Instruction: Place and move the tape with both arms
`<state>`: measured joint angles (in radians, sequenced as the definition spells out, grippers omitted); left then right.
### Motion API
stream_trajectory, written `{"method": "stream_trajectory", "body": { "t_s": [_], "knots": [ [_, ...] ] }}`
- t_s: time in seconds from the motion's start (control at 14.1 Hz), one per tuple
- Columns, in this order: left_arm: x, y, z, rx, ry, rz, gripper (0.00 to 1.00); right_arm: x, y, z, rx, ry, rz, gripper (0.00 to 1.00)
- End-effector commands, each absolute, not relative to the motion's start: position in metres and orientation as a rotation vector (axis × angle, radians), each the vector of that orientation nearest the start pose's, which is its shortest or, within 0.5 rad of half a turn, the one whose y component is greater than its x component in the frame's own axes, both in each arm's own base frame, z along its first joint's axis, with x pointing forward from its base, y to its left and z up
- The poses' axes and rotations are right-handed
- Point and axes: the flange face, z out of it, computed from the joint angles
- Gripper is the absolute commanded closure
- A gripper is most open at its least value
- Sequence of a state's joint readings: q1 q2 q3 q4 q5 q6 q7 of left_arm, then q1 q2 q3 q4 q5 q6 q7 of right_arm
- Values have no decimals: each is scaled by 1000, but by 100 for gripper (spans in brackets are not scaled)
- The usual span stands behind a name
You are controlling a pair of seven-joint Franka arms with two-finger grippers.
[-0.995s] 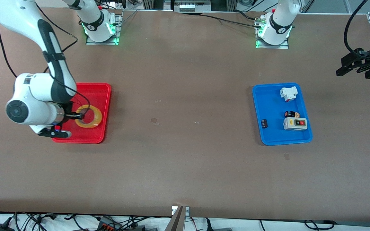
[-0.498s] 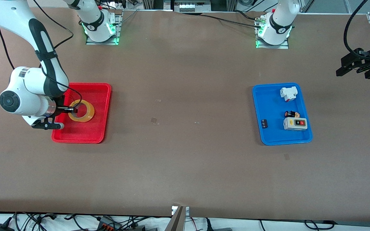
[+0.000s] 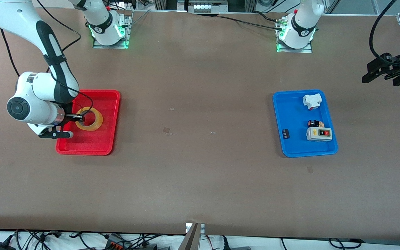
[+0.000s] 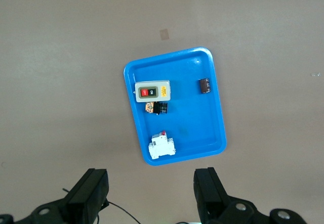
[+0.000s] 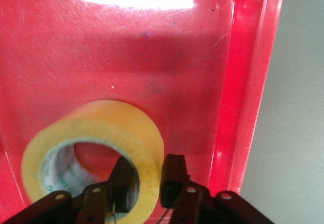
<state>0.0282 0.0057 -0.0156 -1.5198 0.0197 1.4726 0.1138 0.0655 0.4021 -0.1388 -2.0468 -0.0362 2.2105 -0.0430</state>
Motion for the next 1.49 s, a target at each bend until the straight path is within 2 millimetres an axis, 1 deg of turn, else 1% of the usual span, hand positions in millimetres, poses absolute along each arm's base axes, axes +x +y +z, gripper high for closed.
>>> {"method": "stream_trajectory", "body": {
  "t_s": [0.0,0.14,0.28,0.36,0.43,0.57,0.64,0.71,0.92,1.07,1.28,1.42],
  "knots": [
    [549,12,631,-3121,161,95,0,569,-38,275,-3181,2,397,0],
    [550,12,630,-3121,161,100,0,579,-23,321,-3179,-31,394,0],
    [550,11,629,-3121,163,103,0,594,-19,380,-3177,-31,341,0],
    [550,11,628,-3121,163,105,0,603,-20,412,-3173,-23,321,0],
    [550,11,628,-3121,163,105,0,614,-19,451,-3165,-25,285,0],
    [550,11,629,-3121,163,103,0,624,-17,521,-3164,-30,234,0],
    [550,12,629,-3121,161,103,0,623,-16,542,-3166,-28,221,0],
    [549,11,629,-3121,163,107,0,623,-16,557,-3168,-28,197,0],
    [549,9,629,-3120,168,107,0,624,-16,563,-3143,13,162,0],
    [549,9,629,-3120,168,107,0,628,-23,566,-3110,45,105,0],
    [549,8,628,-3120,171,110,0,631,-33,574,-3114,58,36,0],
    [549,9,628,-3120,168,110,0,630,-28,580,-3129,33,13,0]
  ]
}}
